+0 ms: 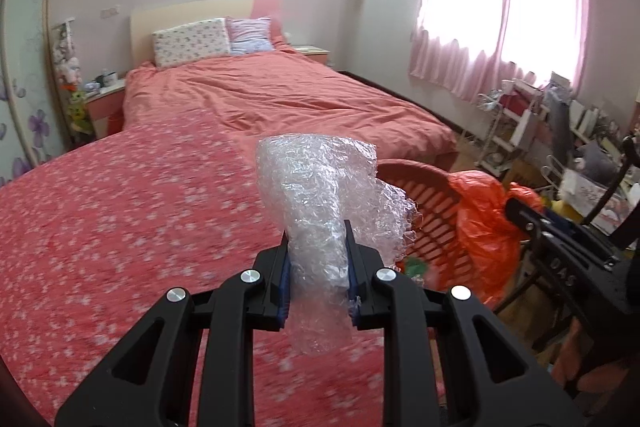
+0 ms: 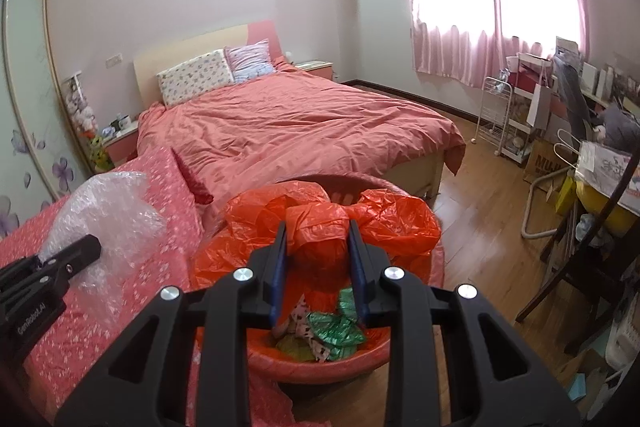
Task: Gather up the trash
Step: 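Carry the orange bag and bubble-wrap sheet in both tools over the basket, then open both tools to drop the orange bag and bubble wrap into the basket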
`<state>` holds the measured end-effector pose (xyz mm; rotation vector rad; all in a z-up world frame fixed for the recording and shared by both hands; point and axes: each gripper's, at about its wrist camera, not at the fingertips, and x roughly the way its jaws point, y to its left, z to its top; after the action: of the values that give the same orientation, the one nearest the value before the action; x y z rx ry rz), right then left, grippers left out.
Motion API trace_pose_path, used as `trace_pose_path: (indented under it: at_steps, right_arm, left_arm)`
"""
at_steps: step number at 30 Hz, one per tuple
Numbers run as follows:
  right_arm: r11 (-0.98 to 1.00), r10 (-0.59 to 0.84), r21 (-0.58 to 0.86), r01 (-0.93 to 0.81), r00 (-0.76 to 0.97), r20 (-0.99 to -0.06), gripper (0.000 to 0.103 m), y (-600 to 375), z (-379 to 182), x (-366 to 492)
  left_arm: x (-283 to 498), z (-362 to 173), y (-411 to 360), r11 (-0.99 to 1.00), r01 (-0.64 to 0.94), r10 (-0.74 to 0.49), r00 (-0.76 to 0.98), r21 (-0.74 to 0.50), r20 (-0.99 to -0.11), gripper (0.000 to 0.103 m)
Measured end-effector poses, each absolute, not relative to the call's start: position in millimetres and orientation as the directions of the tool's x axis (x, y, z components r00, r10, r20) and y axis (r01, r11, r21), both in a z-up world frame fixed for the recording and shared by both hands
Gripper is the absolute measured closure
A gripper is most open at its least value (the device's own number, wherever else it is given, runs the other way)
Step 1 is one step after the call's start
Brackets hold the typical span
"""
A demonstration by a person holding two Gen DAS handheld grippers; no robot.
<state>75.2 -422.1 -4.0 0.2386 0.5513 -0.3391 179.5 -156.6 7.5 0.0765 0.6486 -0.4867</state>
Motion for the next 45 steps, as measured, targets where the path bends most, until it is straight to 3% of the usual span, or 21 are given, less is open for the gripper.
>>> trace_pose_path:
  at_steps: [18,21,23,26,29,33,42,45]
  right_arm:
    - [0.879,-0.246,0.220,0.422,0.798,-0.550,0.073,-468.0,-12.6,90.7]
    - [0.877,-0.232,0.239,0.416,0.803,-0.548,0.068,-474.6,-14.0,95.0]
    - [0.874,-0.225,0.252,0.415,0.806,-0.548,0.065,-477.3,-14.8,97.0]
    - [0.869,-0.215,0.267,0.416,0.805,-0.552,0.059,-480.4,-16.8,98.2]
    - [0.870,-0.219,0.262,0.418,0.802,-0.555,0.056,-479.8,-18.1,96.4]
    - [0.875,-0.238,0.239,0.420,0.805,-0.543,0.042,-474.2,-15.0,83.3]
    - [0.910,-0.309,0.127,0.395,0.849,-0.427,0.006,-423.6,9.4,16.1]
    - [0.914,-0.333,0.090,0.395,0.859,-0.388,0.004,-399.1,15.3,-12.4]
  left_arm:
    - [197.9,-18.8,-208.5,0.838,0.521,-0.487,0.580,-0.163,-0.653,0.081]
    - [200.6,-24.0,-210.3,0.842,0.515,-0.478,0.573,-0.161,-0.666,0.078]
    - [202.8,-26.8,-211.8,0.844,0.510,-0.474,0.566,-0.165,-0.674,0.067]
    - [206.3,-30.9,-211.1,0.851,0.497,-0.464,0.559,-0.170,-0.687,0.060]
    - [206.7,-32.3,-205.3,0.862,0.480,-0.447,0.561,-0.166,-0.697,0.059]
    - [202.3,-28.5,-190.5,0.878,0.453,-0.423,0.585,-0.153,-0.692,0.059]
    - [146.2,9.5,-126.0,0.915,0.396,-0.365,0.742,-0.070,-0.562,0.020]
    - [120.9,18.2,-99.8,0.937,0.345,-0.324,0.787,-0.061,-0.524,0.008]
